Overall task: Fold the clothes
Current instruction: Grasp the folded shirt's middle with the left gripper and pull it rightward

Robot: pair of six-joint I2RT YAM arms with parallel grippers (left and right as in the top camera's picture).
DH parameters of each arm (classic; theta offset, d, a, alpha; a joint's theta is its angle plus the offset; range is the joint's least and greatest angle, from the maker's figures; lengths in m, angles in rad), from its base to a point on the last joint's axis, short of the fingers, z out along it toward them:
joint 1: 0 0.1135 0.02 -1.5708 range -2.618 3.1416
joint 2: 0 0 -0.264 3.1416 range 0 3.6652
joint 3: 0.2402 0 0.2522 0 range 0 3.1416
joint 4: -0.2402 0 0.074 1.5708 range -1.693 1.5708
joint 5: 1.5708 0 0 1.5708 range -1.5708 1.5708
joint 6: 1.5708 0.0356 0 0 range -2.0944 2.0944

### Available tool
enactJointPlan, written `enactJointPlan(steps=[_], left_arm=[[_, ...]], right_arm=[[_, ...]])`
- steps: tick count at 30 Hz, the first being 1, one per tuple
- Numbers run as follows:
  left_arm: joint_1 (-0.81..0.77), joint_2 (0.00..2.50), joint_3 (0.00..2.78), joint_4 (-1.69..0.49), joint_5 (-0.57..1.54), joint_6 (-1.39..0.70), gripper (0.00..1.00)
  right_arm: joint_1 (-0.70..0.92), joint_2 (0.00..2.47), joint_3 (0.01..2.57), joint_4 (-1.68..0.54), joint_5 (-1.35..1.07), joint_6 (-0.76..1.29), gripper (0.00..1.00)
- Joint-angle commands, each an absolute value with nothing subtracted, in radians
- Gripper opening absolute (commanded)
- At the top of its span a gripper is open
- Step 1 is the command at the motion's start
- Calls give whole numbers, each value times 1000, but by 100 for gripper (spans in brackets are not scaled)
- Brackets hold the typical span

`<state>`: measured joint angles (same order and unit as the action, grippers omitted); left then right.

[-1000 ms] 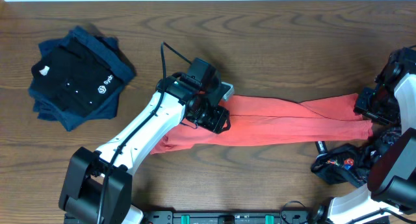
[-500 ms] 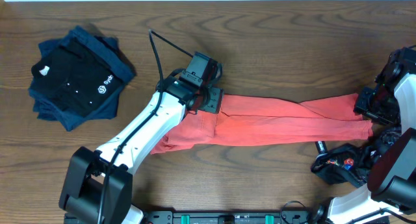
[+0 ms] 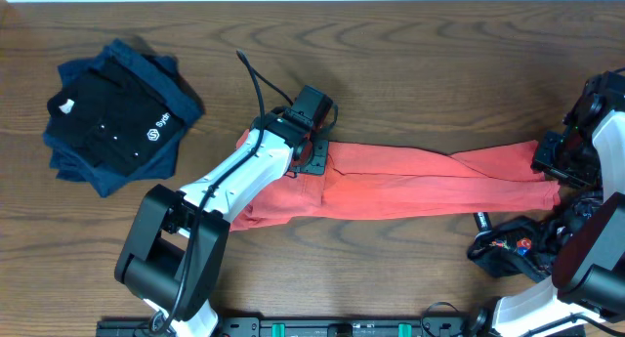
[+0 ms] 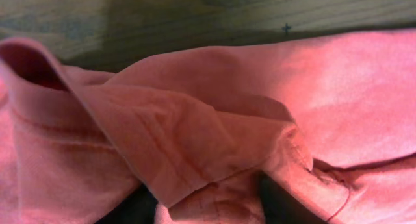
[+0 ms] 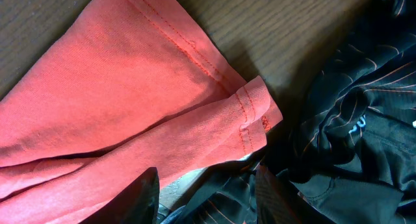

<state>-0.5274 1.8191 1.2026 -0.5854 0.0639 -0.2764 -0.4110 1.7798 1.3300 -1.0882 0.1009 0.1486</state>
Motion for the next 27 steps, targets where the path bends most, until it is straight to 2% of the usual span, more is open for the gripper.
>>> enactJointPlan(steps=[1, 3, 4, 9, 13, 20, 24, 27], left_arm=[[-527, 1826, 1198, -582, 99, -294, 20], [-527, 1825, 1198, -576, 162, -293, 8], [-527, 1825, 1198, -569, 211, -293, 6], [-549, 1825, 1198, -508, 548, -224, 6], [-598, 1826, 1198, -498, 610, -140, 6], [-677, 1826, 1198, -520, 506, -78, 17], [-685, 1826, 1198, -506, 450, -79, 30], [-672, 1823, 1198, -466, 429, -87, 31]], right_arm=[[-419, 1769, 1325, -1091, 97, 141, 46], [-419, 1769, 1325, -1091, 97, 141, 46], [-419, 1769, 1325, -1091, 97, 141, 46], [-419, 1769, 1325, -1091, 97, 141, 46], [-419, 1769, 1325, -1092, 97, 141, 46], [-419, 1769, 1325, -1092, 97, 141, 46], [-419, 1769, 1325, -1092, 97, 141, 46], [-418, 1769, 1325, -1092, 97, 141, 46]])
